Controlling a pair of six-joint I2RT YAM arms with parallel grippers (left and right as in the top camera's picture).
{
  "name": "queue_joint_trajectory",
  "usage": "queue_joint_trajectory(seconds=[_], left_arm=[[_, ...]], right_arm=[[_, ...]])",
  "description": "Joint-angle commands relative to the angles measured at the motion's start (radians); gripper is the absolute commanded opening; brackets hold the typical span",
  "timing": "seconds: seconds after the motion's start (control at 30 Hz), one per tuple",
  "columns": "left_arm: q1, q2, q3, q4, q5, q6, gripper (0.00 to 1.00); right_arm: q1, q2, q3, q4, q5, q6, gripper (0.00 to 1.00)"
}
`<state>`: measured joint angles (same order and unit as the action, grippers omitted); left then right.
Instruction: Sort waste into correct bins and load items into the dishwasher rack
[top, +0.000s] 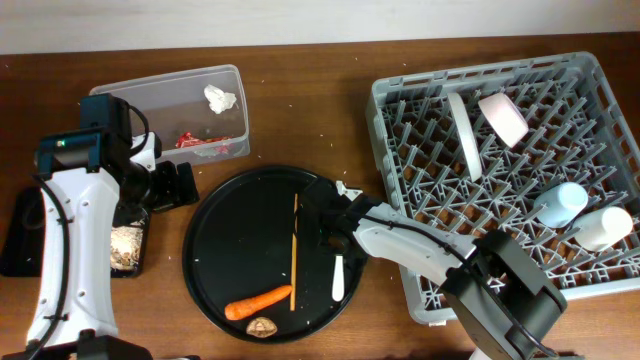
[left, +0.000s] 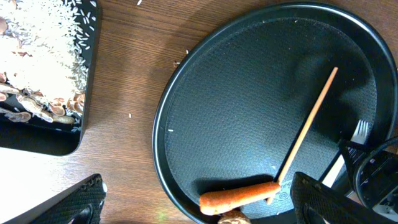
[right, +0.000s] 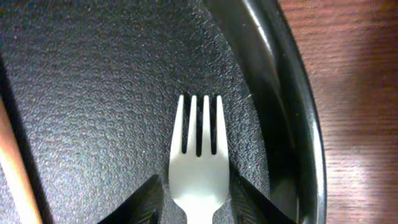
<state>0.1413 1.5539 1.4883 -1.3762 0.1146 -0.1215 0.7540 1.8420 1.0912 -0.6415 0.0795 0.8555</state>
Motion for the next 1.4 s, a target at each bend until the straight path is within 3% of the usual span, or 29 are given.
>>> queue_joint_trajectory(seconds=[0.0,0.73,1.17,1.37], left_arm=[[-0.002,0.002,-0.005,0.002,-0.007,0.002,0.95],[-0.002,0.002,-0.005,0.002,-0.007,0.002,0.95],[-0.002,0.002,-0.005,0.003,-0.007,0.002,0.95],[-0.002,0.002,-0.005,0.003,-0.007,0.002,0.95]], right_arm=[[-0.009,0.029,-0.012,0.011,0.107,-0.002,0.40],[-0.009,0.023,-0.010,0.043,0.134,-0.013,0.28],[-0.015,-0.030,0.263,-0.269,0.143,-0.112,0.24],[-0.126,-0.182,0.299,-0.375,0.138,-0.222,0.24]])
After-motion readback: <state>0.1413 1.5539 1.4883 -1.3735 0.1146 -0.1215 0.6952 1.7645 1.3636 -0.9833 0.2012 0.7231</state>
